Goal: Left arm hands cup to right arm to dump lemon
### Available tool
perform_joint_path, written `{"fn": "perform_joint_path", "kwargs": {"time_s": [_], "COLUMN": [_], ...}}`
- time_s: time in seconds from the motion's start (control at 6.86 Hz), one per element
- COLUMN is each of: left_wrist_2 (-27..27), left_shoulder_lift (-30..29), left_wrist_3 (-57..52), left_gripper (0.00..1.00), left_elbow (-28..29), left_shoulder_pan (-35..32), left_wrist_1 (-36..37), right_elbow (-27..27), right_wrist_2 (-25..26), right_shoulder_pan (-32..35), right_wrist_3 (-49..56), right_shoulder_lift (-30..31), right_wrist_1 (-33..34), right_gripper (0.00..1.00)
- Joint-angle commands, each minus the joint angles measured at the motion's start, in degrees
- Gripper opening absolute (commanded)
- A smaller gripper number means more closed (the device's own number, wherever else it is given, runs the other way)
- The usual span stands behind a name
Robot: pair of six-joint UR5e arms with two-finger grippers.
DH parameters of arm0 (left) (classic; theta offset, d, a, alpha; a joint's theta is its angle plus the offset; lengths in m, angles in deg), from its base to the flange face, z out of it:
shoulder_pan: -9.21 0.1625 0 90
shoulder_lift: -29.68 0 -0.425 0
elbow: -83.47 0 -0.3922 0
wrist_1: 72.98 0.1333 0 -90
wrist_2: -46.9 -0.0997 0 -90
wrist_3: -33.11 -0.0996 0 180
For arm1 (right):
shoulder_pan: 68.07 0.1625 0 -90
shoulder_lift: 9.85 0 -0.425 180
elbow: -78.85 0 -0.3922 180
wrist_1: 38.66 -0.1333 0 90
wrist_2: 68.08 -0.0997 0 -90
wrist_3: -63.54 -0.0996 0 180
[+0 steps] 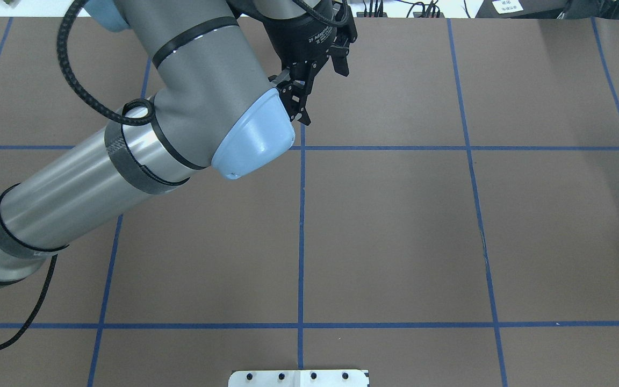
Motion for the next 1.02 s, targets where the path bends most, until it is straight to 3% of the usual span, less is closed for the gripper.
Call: {"fn": "perform_joint_path", "kwargs": {"time_s": [0.0,0.15,0.58,0.87], "left_wrist_2": [-0.83,-0.84,-1.54,-1.63], "left_shoulder_lift": [-0.37,-0.55,-0.90,-1.16], "left_wrist_3": [0.44,0.45,0.45,0.45], "left_gripper": [1.00,1.00,1.00,1.00], "left_elbow": [-0.05,-0.05,-0.05,-0.05], "left_shoulder_pan": [0.46,0.63,0.64,0.72], "left_wrist_1": [0.03,0.03,0.03,0.12], "right_elbow": [-0.02,-0.29,-3.96,-8.01], "right_wrist_2": [-2.72,-4.47,-7.03,-9.23], "right_shoulder_pan": [0.10,0.10,0.18,0.18], "right_wrist_3": [-8.77,-16.21,-25.11,-31.11], "right_shoulder_lift": [4.77,7.13,9.26,10.40], "right_wrist_1": [-3.59,-3.87,-8.34,-15.87], "right_gripper": [0.31,0.32,0.32,0.32]}}
